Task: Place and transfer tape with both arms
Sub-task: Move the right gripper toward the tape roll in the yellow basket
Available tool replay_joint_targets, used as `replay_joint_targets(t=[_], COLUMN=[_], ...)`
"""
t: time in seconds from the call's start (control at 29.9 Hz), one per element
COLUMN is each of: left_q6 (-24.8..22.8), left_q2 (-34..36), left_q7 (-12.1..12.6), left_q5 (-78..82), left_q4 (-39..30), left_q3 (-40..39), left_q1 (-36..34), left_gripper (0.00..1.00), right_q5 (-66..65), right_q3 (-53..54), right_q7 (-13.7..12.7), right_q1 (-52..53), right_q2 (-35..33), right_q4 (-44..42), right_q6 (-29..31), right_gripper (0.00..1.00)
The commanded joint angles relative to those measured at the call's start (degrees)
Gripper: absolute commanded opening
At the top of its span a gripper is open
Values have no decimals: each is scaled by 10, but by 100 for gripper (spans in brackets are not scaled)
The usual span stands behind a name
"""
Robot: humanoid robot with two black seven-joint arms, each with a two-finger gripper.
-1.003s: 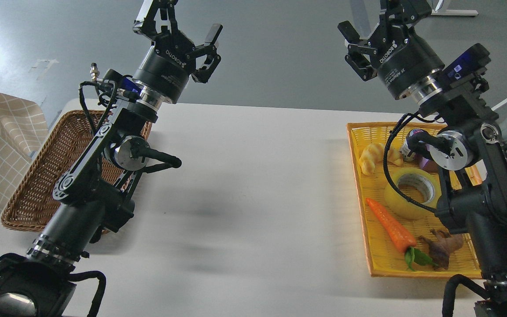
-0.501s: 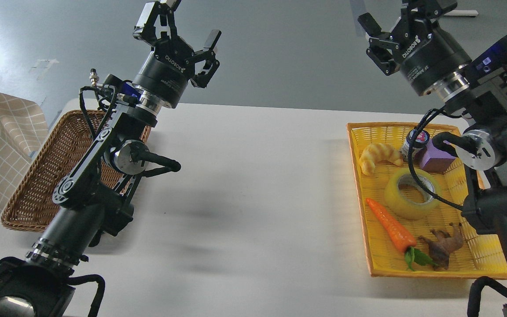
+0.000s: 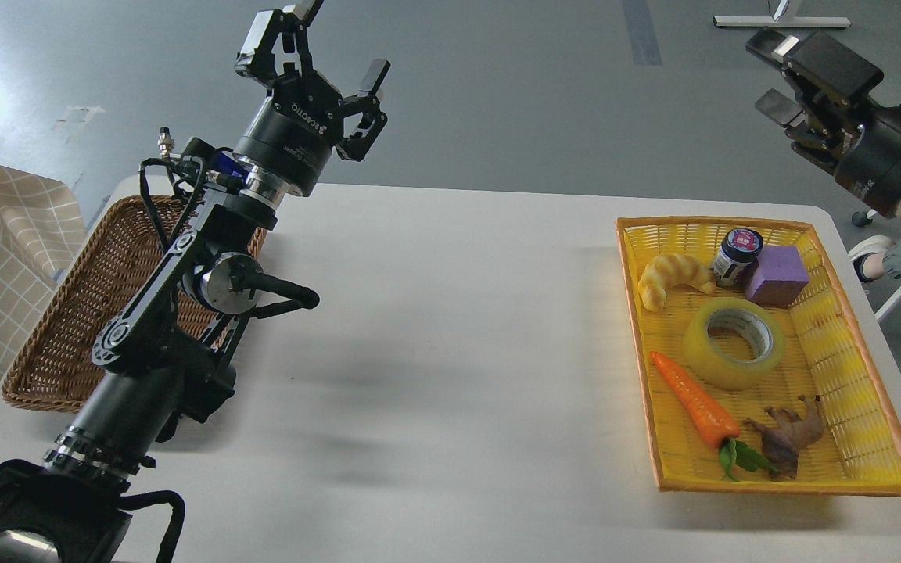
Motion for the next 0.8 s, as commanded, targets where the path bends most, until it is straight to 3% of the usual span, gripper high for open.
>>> replay_joint_targets(t=[0.0,0.2,0.37,0.47,0.53,0.77], left_q6=[0,2,2,3,3,2], left_q2=[0,-1,2,2,0,1], left_q7=[0,0,0,0,0,-2], left_q5=[0,0,0,0,0,0], left_q4=[0,0,0,0,0,0], left_q3=[0,0,0,-1,-1,-1], left_q1=[0,3,6,7,8,8], left_gripper=[98,98,98,98,98,98], right_q5=[-21,-52,-46,-18,0,-6], right_q3=[1,1,39,73,109,144], right_q7=[4,15,24,64,115,132], right_q1=[-24,-45,-60,-78,-113,-169], right_q2=[-45,-107,-110,-104,-103,-114], right_q4=[11,21,19,13,16,-7], right_q6=[0,-1,-6,-6,-4,2], right_gripper=[100,100,100,100,100,100])
